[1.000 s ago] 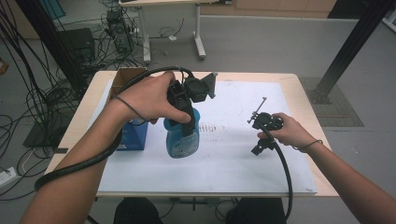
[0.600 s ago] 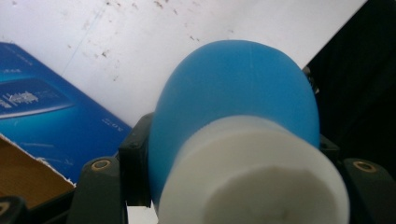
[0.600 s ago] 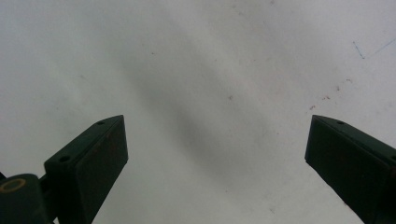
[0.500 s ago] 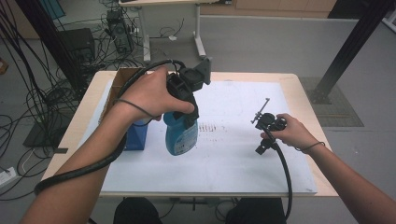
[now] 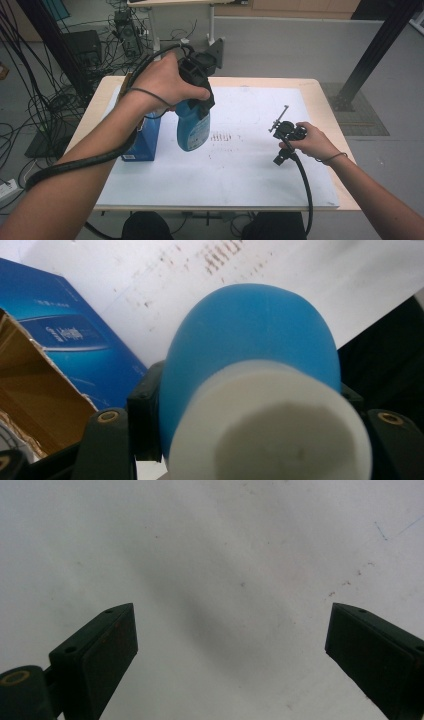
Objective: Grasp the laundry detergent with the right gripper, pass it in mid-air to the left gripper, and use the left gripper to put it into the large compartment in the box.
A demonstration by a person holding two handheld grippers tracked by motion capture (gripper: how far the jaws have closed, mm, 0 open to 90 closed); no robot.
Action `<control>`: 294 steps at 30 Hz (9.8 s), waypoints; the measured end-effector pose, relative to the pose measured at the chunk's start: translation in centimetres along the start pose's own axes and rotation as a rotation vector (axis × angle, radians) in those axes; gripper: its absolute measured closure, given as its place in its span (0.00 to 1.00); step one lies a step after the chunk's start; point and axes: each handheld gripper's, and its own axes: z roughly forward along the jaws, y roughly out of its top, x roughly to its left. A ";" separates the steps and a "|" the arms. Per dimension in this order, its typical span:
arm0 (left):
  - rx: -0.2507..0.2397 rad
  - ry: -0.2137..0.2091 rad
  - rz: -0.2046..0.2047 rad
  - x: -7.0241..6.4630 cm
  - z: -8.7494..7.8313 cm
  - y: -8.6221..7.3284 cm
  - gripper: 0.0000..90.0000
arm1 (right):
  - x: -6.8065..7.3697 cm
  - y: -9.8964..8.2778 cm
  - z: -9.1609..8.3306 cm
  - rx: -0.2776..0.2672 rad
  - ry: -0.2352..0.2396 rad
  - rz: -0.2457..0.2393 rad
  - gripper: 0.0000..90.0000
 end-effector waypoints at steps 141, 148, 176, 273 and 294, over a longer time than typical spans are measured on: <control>0.126 -0.014 -0.681 20.0 13.3 -5.7 0.41 | 0.1 0.4 2.1 -0.008 0.040 0.003 0.08; 0.138 -0.025 -0.684 20.0 14.1 -5.9 0.41 | 0.0 0.4 2.0 -0.009 0.039 0.008 0.08; 0.148 -0.030 -0.687 19.9 14.9 -5.9 0.41 | 0.1 0.5 2.2 -0.006 0.041 0.003 0.08; 0.094 -0.018 -0.715 19.6 9.2 -5.8 0.37 | 0.5 0.7 1.9 -0.015 0.031 -0.022 0.08; 0.062 -0.006 -0.656 16.5 4.2 -6.5 0.23 | 1.1 1.4 0.5 -0.015 0.008 -0.044 0.08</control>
